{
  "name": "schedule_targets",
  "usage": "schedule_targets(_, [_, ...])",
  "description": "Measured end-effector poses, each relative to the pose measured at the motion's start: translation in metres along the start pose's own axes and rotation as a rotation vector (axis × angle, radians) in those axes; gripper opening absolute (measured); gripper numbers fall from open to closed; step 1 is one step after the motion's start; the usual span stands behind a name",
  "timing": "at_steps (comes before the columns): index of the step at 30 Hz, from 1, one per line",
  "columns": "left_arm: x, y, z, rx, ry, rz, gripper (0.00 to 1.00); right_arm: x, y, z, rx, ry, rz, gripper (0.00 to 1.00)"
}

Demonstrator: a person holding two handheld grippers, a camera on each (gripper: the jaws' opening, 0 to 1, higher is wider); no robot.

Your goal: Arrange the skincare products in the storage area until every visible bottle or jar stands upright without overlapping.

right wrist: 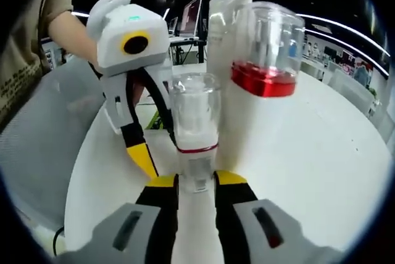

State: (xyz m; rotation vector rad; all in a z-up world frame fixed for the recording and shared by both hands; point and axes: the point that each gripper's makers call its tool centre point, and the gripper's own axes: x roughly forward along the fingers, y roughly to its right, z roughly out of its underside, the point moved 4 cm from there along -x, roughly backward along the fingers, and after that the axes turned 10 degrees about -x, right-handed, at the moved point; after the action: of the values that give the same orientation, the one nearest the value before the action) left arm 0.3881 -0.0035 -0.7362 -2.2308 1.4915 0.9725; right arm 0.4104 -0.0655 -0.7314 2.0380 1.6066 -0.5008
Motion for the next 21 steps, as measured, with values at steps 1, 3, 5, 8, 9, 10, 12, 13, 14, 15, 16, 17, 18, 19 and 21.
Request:
schedule_targets(1, [0.0,0.0,0.0,-0.001,0.0,-0.001,0.22,-0.001,0.0,0.001,0.006,-0.003,0.003,0.24])
schedule_targets(3, [-0.001,0.0,0.0,-0.003,-0.001,-0.005,0.22,-0.003,-0.002,0.004,0.026,-0.015,0.016,0.28])
schedule_targets(5, [-0.003,0.0,0.001,-0.007,0.0,-0.011,0.23,-0.005,-0.004,0.006,0.047,-0.013,0.028,0.31])
schedule_targets(8, [-0.007,0.0,0.001,-0.017,0.004,-0.021,0.25,-0.01,-0.009,0.008,0.081,-0.009,0.045,0.33])
schedule_targets(9, [-0.008,0.001,0.001,-0.021,0.005,-0.023,0.26,-0.011,-0.011,0.008,0.085,-0.01,0.05,0.34])
schedule_targets(10, [-0.01,0.001,0.002,-0.025,0.004,-0.028,0.27,-0.013,-0.014,0.008,0.099,-0.01,0.056,0.34])
schedule_targets(12, [-0.013,0.002,0.003,-0.032,0.006,-0.039,0.29,-0.016,-0.019,0.007,0.132,0.003,0.074,0.38])
schedule_targets(13, [-0.015,0.002,0.003,-0.036,0.008,-0.041,0.3,-0.017,-0.02,0.007,0.136,0.004,0.079,0.39])
schedule_targets(14, [-0.016,0.003,0.003,-0.039,0.009,-0.043,0.3,-0.019,-0.022,0.007,0.15,0.007,0.087,0.4])
schedule_targets(15, [-0.017,0.003,0.004,-0.043,0.01,-0.046,0.32,-0.02,-0.024,0.007,0.17,0.011,0.095,0.42])
schedule_targets(16, [-0.019,0.003,0.004,-0.049,0.012,-0.05,0.33,-0.021,-0.026,0.005,0.2,0.023,0.107,0.44])
schedule_targets(17, [-0.021,0.003,0.005,-0.055,0.017,-0.055,0.34,-0.023,-0.027,0.004,0.212,0.035,0.116,0.46])
schedule_targets(18, [-0.022,0.003,0.005,-0.06,0.023,-0.057,0.36,-0.024,-0.028,0.004,0.218,0.04,0.124,0.48])
schedule_targets(19, [-0.024,0.002,0.005,-0.07,0.035,-0.068,0.38,-0.026,-0.03,0.004,0.233,0.045,0.136,0.49])
schedule_targets(21, [-0.029,0.001,0.006,-0.084,0.04,-0.084,0.41,-0.027,-0.034,0.001,0.246,0.052,0.142,0.51])
